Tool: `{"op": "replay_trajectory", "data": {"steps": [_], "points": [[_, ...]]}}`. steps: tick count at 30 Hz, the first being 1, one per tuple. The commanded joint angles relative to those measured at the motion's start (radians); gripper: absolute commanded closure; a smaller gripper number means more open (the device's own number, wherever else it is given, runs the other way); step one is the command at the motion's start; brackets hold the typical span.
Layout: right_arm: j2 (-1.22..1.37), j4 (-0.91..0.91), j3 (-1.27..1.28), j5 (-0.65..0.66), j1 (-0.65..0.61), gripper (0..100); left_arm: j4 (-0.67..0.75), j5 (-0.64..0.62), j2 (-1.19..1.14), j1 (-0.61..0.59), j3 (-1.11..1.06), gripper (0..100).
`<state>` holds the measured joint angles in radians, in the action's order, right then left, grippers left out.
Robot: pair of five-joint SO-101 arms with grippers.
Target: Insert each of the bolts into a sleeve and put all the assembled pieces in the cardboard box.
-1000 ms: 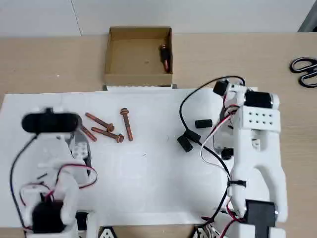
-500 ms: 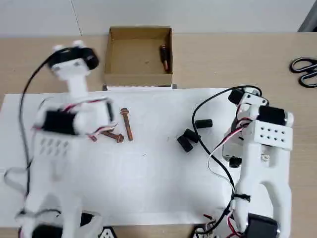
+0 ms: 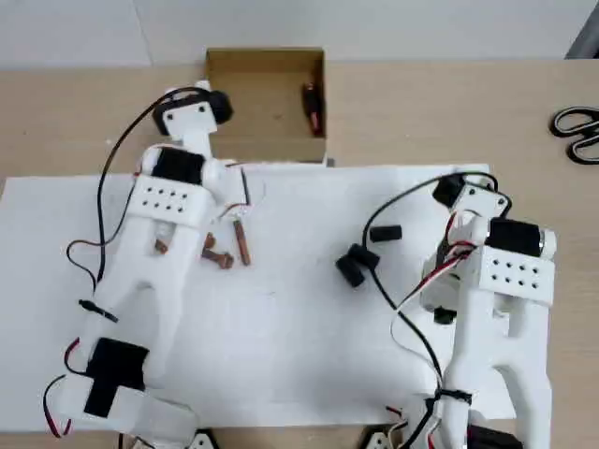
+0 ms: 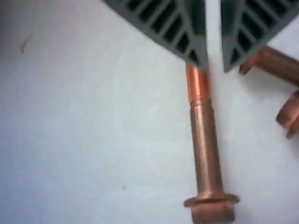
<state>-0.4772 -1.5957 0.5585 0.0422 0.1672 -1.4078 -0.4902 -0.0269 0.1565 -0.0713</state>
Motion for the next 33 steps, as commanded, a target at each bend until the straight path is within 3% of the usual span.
{"op": "replay_trajectory", "data": {"steps": [1, 4, 14, 22, 33], "points": [[-0.036, 0.031, -0.002, 0.006, 0.01, 99.5, 0.025, 0.009, -0.014, -0.002, 0.039, 86], [-0.033, 0.045, -0.002, 0.006, 0.01, 99.5, 0.031, 0.009, -0.041, -0.009, 0.041, 80], [-0.031, 0.045, -0.002, 0.006, 0.01, 99.5, 0.123, 0.009, -0.164, -0.012, 0.041, 80], [-0.031, 0.045, 0.003, 0.006, 0.01, 99.5, 0.193, 0.011, -0.218, -0.1, 0.041, 80], [-0.031, 0.045, 0.003, 0.006, 0.01, 99.5, 0.186, 0.011, -0.221, -0.049, 0.041, 80]]}}
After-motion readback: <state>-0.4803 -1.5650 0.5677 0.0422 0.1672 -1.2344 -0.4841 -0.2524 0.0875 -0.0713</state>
